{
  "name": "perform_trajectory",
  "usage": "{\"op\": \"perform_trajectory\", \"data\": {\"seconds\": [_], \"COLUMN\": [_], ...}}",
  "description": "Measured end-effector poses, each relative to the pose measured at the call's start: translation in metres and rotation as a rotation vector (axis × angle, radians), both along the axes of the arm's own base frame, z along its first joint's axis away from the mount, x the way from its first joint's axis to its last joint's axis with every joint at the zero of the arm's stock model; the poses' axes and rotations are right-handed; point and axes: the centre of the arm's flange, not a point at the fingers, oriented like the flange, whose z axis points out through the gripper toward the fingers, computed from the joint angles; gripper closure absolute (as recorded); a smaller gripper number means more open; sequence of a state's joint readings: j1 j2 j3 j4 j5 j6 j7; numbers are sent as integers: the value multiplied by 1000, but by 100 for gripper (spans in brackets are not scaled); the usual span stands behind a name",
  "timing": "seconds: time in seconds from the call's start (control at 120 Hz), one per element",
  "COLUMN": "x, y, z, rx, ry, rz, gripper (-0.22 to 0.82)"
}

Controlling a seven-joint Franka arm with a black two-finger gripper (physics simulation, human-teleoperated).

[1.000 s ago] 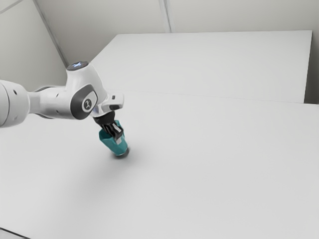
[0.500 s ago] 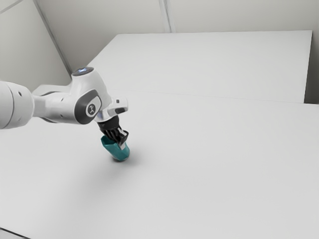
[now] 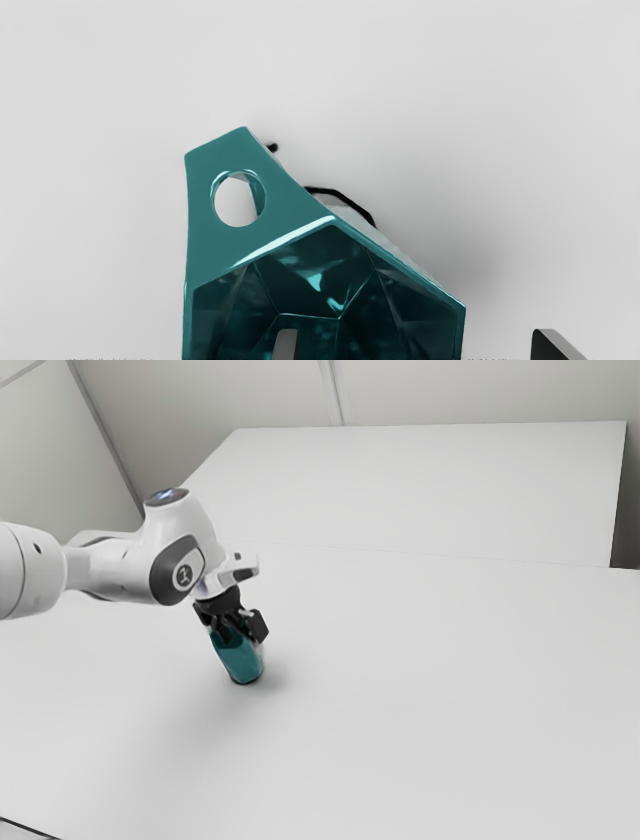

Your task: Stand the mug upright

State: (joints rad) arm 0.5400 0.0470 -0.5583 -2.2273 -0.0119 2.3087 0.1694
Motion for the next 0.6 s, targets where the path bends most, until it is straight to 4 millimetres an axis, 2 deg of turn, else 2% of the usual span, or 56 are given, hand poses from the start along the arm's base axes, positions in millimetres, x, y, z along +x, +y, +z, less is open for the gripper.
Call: {"op": "perform_trajectory", "data": {"seconds": [0.167, 0.6], "x": [-1, 30], "y": [-2, -12], "z": [24, 127], "rx": [25, 14], "ry": [-29, -66], "rz": [6, 23], "gripper": [5, 1]}}
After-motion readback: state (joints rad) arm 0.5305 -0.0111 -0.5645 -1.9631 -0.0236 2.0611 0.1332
